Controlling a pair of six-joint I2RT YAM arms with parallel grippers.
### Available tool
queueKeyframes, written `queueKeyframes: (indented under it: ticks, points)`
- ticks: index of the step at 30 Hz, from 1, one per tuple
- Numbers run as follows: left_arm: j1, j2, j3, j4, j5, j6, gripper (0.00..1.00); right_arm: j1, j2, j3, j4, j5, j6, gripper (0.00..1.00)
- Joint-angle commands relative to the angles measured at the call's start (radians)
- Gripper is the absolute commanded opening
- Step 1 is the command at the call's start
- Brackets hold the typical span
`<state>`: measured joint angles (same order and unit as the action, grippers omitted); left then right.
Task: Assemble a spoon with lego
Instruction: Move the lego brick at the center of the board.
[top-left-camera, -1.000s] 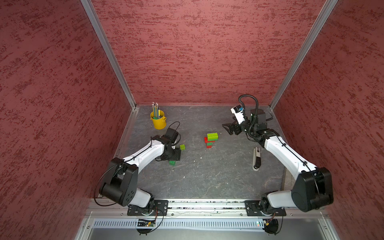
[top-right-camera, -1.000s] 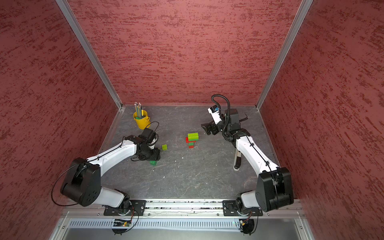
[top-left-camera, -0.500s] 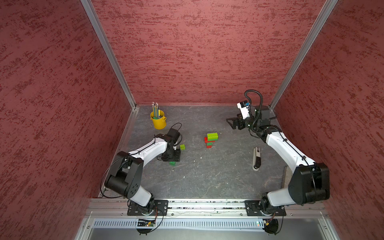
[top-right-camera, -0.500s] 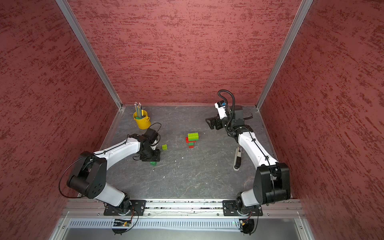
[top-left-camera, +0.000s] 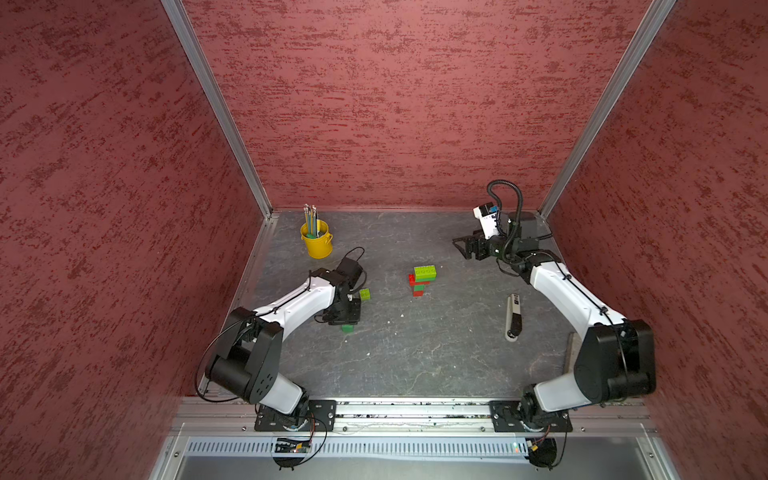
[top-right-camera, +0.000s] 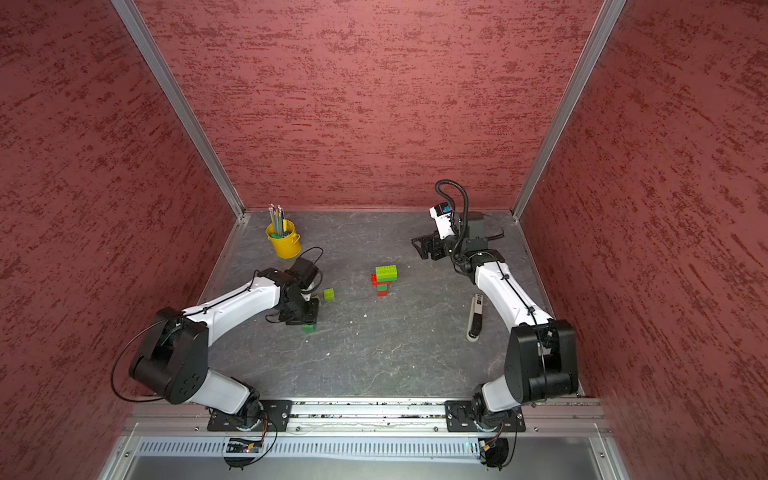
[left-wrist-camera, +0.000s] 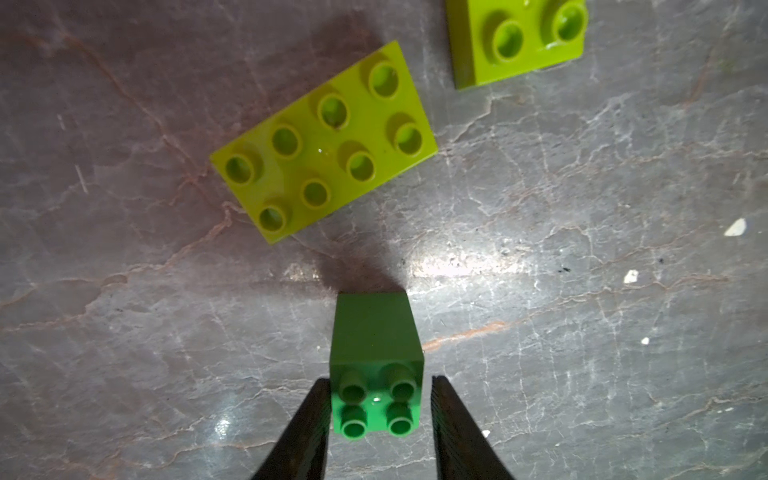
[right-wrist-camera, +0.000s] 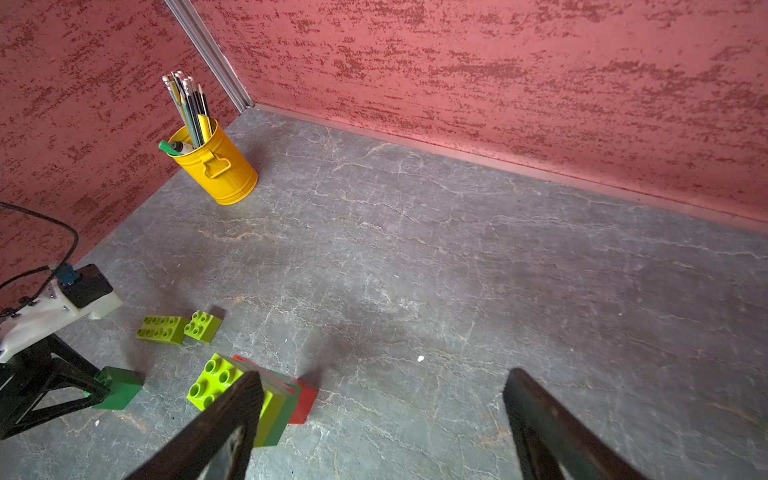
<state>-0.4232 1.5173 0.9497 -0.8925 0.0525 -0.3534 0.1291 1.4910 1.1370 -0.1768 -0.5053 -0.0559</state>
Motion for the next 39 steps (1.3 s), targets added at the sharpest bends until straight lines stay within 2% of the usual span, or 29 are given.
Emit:
queueKeyframes:
  ticks: [1,3,7,10,16,22,25,28,30,31,34,39]
  points:
    - [-0.011,-0.024,-0.012,0.068,0.096,-0.071,0.50,-0.007,0.008,0.013,-0.009,-0.005,0.021,0.93]
    - [-0.011,-0.022,-0.027,0.090,0.130,-0.107,0.50,-0.008,0.007,0.015,-0.014,0.000,0.016,0.93]
    - [-0.014,-0.019,-0.056,0.149,0.209,-0.152,0.63,-0.008,-0.001,0.015,-0.021,0.011,0.008,0.93]
    - [-0.042,-0.018,-0.068,0.257,0.308,-0.214,0.64,-0.009,-0.001,0.012,-0.020,0.011,0.007,0.93]
    - [-0.046,-0.060,-0.111,0.349,0.355,-0.221,0.68,-0.009,0.002,0.014,-0.019,0.012,0.009,0.93]
    - [-0.043,-0.227,-0.212,0.367,0.225,-0.146,0.74,-0.009,0.010,0.014,-0.007,0.003,0.011,0.92]
    - [-0.039,-0.338,-0.293,0.424,0.223,-0.080,0.80,-0.009,0.009,0.017,-0.009,0.002,0.009,0.93]
    - [-0.039,-0.445,-0.370,0.474,0.201,-0.005,0.81,-0.010,0.001,0.012,-0.007,0.004,0.001,0.93]
    - [-0.028,-0.478,-0.396,0.470,0.186,-0.015,0.85,-0.009,-0.002,0.009,-0.007,0.007,0.002,0.93]
    - [-0.009,-0.472,-0.393,0.452,0.184,-0.054,0.85,-0.009,-0.003,0.007,-0.007,0.005,0.001,0.92]
    - [0.019,-0.401,-0.395,0.504,0.339,-0.110,0.85,-0.009,-0.002,0.008,-0.007,0.004,-0.001,0.93]
    - [-0.036,-0.239,-0.358,0.593,0.356,-0.145,0.85,-0.009,0.004,0.023,-0.014,0.002,0.000,0.92]
